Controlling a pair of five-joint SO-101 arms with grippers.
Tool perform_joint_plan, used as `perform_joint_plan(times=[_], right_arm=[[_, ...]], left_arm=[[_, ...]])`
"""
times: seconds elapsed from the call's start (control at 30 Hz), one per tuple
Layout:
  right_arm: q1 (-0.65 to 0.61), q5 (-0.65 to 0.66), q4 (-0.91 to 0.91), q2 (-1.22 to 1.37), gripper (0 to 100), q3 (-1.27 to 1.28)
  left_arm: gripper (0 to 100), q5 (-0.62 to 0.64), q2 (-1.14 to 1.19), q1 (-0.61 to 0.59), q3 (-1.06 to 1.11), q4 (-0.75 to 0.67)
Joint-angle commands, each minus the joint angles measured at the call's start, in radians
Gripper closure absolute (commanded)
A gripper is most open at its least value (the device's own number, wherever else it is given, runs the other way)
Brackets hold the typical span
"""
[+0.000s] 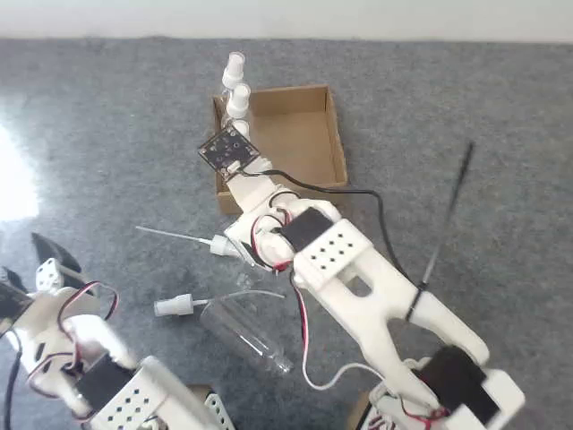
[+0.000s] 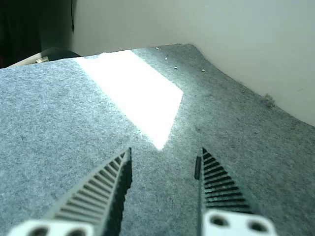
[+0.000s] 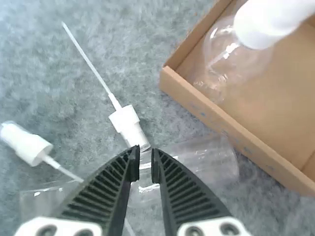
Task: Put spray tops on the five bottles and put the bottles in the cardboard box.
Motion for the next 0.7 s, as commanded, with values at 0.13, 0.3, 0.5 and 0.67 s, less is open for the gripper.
perform_joint_plan(times=[0.13,0.3,0.5,0.67], right_arm=[[-0.005,0.109,-0.081,0.085,98.6,-0.026],[-0.005,0.192,-0.085,0.136,98.6,-0.021],[0.059,0.272,0.012,0.145,98.6,-0.02],[0.108,0.318,0.119,0.142,98.6,-0.02]], left_arm=[[80,0.006,-0.011,0.006,-0.004,-0.032],[80,0.006,-0.011,0.006,-0.004,-0.032],[80,0.006,-0.011,0.006,-0.004,-0.032],[80,0.006,-0.011,0.006,-0.004,-0.032]])
